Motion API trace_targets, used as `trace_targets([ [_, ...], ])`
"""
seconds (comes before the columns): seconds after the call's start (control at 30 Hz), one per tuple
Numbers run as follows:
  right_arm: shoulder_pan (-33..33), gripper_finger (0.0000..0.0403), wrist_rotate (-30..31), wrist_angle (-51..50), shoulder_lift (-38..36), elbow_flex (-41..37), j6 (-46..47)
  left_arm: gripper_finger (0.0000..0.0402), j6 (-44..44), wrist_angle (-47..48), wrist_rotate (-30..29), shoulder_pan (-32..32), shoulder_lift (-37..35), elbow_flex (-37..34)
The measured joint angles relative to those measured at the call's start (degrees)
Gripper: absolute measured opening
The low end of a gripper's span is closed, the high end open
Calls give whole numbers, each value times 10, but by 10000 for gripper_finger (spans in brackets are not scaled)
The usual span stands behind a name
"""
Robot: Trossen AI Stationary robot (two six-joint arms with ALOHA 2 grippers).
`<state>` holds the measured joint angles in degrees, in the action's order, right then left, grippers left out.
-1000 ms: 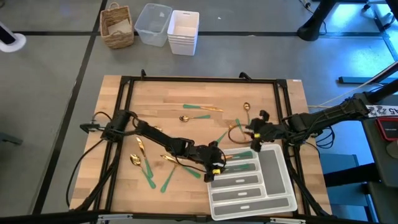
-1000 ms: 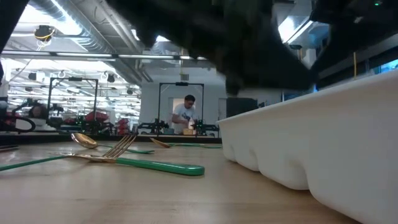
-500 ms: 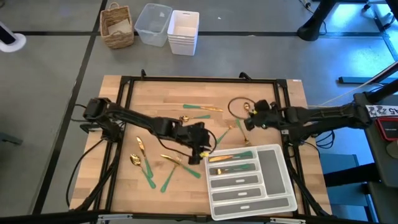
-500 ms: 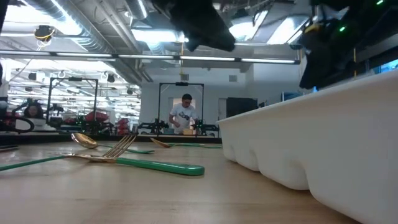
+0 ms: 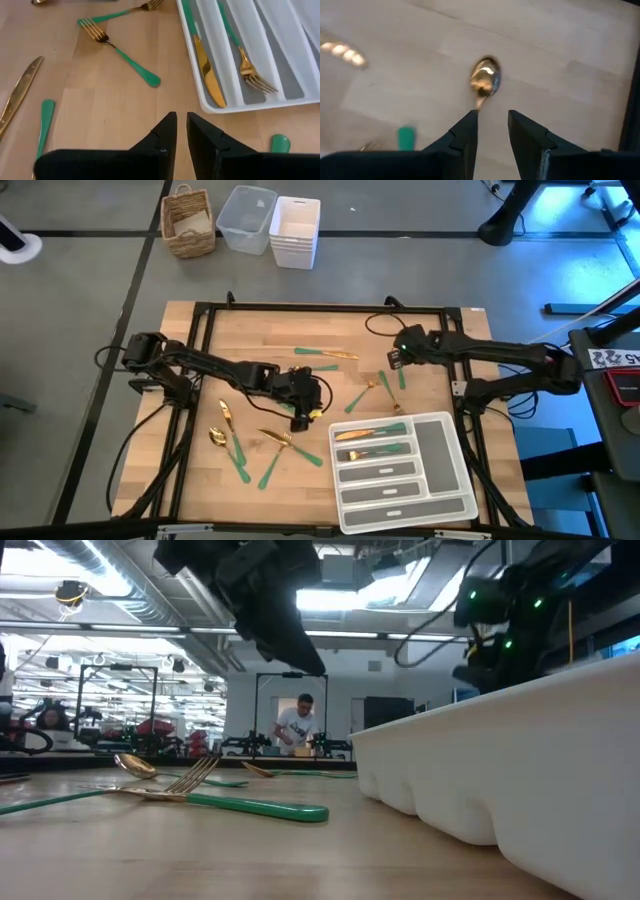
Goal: Sort silverware
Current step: Put the top right green spoon into the silverware tray
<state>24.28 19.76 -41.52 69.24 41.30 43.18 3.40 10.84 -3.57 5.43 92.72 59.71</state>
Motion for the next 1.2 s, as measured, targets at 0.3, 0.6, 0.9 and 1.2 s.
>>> trace_targets([
  [0.3, 48, 111, -60, 70, 100, 0, -16, 40, -39, -10, 1, -3, 0, -4],
  [0.6, 46, 111, -60, 76, 168, 0, -16, 40, -66, -9, 36, -2, 0, -4],
  [0.9, 46, 107, -60, 93, 216, 2, -31, 40, -66, -9, 36, -2, 0, -4],
  [1.2, 46, 11, -69, 92, 217, 2, -59, 40, -65, -9, 36, -2, 0, -4],
])
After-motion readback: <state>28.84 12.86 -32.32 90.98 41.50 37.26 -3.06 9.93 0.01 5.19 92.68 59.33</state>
